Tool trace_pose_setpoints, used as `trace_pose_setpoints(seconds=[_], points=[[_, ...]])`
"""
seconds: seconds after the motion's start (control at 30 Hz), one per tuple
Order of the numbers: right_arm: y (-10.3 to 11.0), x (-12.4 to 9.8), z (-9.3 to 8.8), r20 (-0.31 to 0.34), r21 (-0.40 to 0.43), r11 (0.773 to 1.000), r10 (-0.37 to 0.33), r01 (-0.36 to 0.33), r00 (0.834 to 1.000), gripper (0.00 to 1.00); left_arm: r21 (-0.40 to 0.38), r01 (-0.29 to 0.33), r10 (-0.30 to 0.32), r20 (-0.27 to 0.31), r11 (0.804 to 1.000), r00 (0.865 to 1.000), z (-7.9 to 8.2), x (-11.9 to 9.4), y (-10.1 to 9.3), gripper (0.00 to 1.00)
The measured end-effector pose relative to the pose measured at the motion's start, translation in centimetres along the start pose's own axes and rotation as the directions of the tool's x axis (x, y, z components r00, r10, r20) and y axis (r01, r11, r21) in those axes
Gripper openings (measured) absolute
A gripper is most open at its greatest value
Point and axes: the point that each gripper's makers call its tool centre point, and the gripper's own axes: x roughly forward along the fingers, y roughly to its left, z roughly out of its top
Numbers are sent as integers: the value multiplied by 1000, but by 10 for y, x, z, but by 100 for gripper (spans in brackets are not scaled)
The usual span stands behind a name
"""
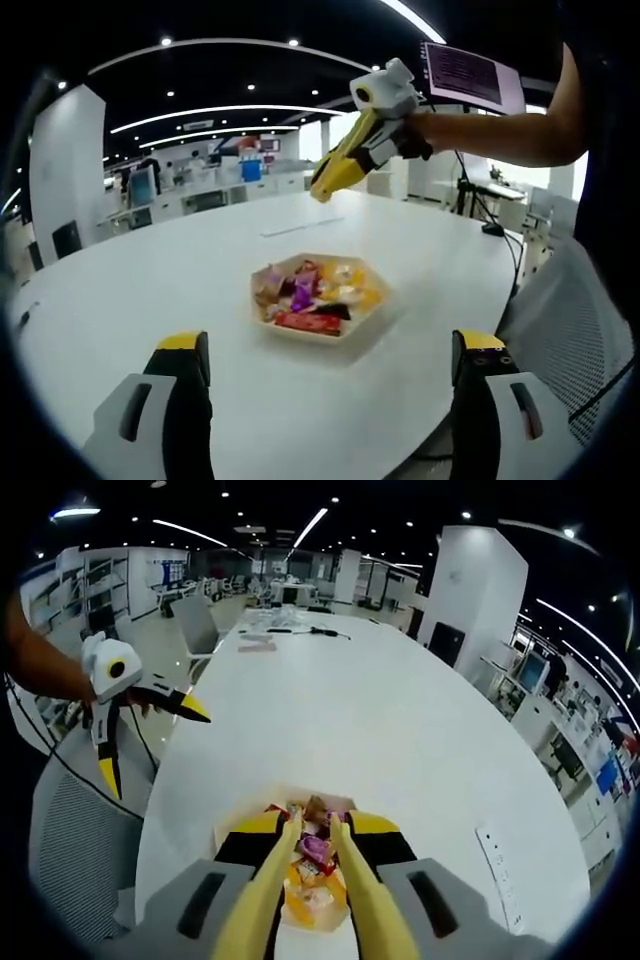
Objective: Place the target food into the container with the food tongs after gripping and lifting it, then release it inside without dropping or visibly crushing the food.
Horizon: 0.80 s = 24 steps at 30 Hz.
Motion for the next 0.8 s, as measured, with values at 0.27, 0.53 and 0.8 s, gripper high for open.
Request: trace_pose_setpoints(seconds=[0.27, 0.53, 0.8], points=[[-4, -10, 2, 65, 7, 1000, -25, 25, 998, 24, -1, 3, -3, -4, 1000, 1000, -1, 1, 0, 97], [-6, -29, 15, 204, 17, 998, -57, 54, 977, 24, 4, 14, -14, -17, 1000, 1000, -3, 2, -3, 98], [-1, -52, 11, 278, 69, 995, -92, 76, 956, 25, -1, 45, -45, -20, 999, 999, -3, 4, -9, 99]])
